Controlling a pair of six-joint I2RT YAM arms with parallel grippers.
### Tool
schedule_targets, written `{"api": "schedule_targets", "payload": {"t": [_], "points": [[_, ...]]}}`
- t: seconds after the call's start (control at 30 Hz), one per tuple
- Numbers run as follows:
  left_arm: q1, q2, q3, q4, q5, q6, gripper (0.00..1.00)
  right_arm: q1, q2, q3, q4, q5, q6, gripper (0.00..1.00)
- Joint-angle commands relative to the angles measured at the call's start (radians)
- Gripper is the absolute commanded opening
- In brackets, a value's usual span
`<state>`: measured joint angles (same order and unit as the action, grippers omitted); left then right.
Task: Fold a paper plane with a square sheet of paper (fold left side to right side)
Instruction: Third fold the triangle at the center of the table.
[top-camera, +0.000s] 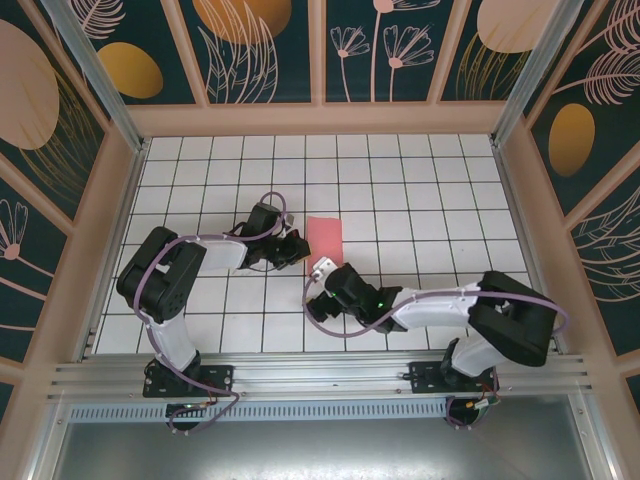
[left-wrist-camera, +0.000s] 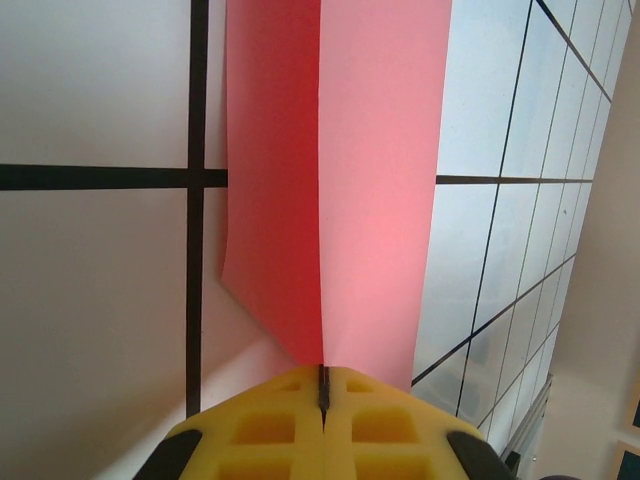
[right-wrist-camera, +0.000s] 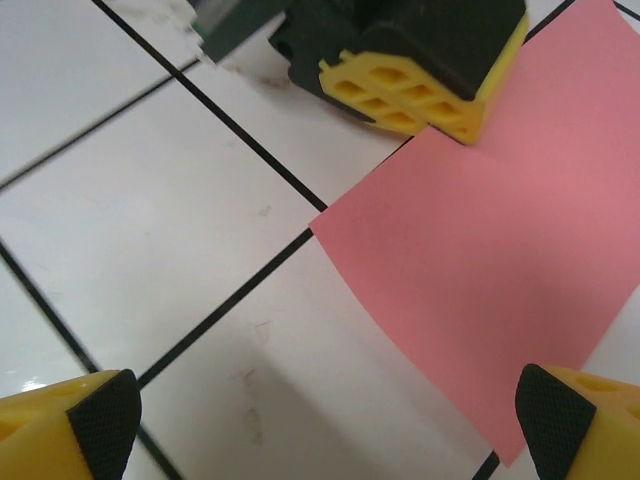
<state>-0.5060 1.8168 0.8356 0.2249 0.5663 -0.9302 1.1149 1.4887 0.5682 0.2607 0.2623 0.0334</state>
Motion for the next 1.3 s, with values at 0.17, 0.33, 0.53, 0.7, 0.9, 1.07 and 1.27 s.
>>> {"api": "schedule_targets", "payload": {"t": [0.17,0.33,0.53,0.7,0.9,1.07,1.27], "points": [[-0.009,-0.027,-0.012,0.007,0.013,-0.011,0.01,0.008,0.113,0.085,0.104,0.114,-0.124,0.94],[-0.011,-0.026,-0.01,0.006,0.014,-0.01,0.01,-0.008,0.148,0.098,0.141,0.118,-0.14,0.82],[-0.01,-0.027,-0.01,0.002,0.011,-0.007,0.01,-0.038,0.147,0.114,0.153,0.074,-0.166,0.62],[-0.011,-0.028,-0.008,-0.001,0.011,-0.005,0.02,-0.054,0.15,0.125,0.135,0.035,-0.173,0.36],[-0.011,-0.026,-0.003,-0.011,0.011,0.005,0.02,-0.073,0.134,0.119,0.109,-0.027,-0.161,0.05],[-0.01,-0.049,0.011,-0.045,-0.007,0.038,0.2,-0.094,0.129,0.118,0.09,-0.092,-0.14,0.0],[0.008,-0.124,0.07,-0.192,-0.068,0.143,0.48,-0.134,0.122,0.116,0.074,-0.188,-0.102,0.0]]}}
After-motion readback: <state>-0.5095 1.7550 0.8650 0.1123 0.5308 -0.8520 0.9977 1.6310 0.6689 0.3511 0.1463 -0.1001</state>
